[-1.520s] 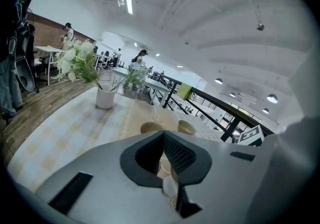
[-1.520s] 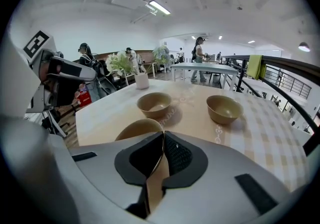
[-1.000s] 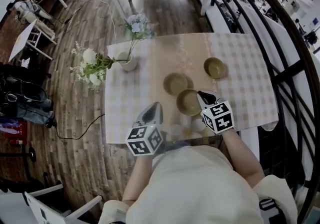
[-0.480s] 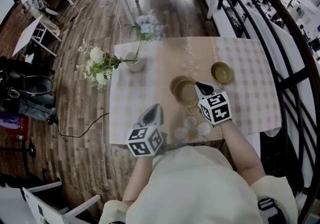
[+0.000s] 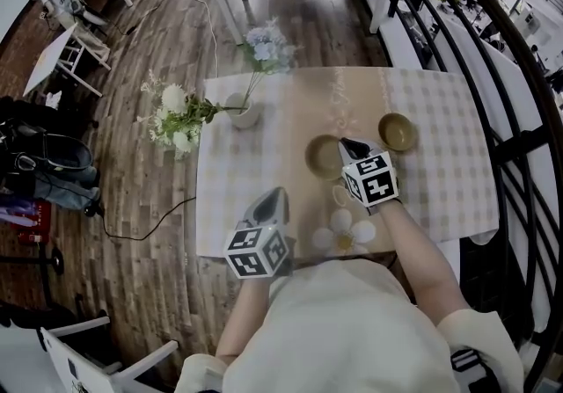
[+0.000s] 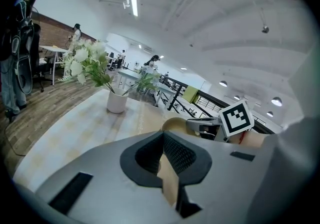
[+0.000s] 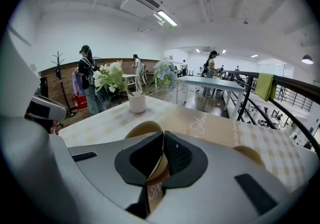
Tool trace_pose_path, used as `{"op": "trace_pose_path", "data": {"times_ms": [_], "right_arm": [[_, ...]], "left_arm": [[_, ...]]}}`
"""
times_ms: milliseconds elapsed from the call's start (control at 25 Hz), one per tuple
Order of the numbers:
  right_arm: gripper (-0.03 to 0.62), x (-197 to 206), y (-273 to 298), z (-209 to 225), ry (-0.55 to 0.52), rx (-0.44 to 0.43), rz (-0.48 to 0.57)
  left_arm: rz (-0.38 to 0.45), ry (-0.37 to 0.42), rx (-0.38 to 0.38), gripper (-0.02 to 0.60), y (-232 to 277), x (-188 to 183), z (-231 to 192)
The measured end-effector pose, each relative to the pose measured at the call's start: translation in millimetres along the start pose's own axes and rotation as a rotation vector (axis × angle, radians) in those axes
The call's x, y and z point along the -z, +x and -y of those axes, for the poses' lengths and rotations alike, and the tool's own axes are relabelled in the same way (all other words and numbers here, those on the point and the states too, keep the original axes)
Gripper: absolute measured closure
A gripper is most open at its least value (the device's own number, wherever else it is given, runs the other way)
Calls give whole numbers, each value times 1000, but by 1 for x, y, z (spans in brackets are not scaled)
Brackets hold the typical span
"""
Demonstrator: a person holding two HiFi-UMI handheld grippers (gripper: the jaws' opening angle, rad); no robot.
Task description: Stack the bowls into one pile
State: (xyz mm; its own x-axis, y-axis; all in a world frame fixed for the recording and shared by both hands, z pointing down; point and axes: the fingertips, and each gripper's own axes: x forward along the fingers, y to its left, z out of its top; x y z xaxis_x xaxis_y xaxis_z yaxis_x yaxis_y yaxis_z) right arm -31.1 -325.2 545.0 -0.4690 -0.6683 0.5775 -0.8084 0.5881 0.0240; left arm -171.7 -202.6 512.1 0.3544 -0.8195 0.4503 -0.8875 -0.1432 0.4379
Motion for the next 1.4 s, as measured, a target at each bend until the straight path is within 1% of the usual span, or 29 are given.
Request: {"op": "trace_pose_path", "data": {"times_ms": [440, 680, 760, 880, 1120, 1400], "right_arm": [[585, 17, 23, 7, 0, 38, -57], [580, 29, 35, 13, 11, 34, -89], [546, 33, 39, 14, 14, 31, -105], [537, 39, 43, 15, 15, 27, -127], [534, 49, 50, 13, 17, 16, -161], [531, 59, 54, 15, 61, 8, -195]], "left_arm": [[-28, -8, -10, 577, 3, 7, -8], [-46, -16, -21, 577, 6, 11, -13], [-53, -19, -21, 577, 8, 12, -14], [-58, -22, -19, 577, 11, 12, -15], [-56, -23, -14, 577, 17, 9, -16], [-55, -31, -16, 577, 19, 8, -16]]}}
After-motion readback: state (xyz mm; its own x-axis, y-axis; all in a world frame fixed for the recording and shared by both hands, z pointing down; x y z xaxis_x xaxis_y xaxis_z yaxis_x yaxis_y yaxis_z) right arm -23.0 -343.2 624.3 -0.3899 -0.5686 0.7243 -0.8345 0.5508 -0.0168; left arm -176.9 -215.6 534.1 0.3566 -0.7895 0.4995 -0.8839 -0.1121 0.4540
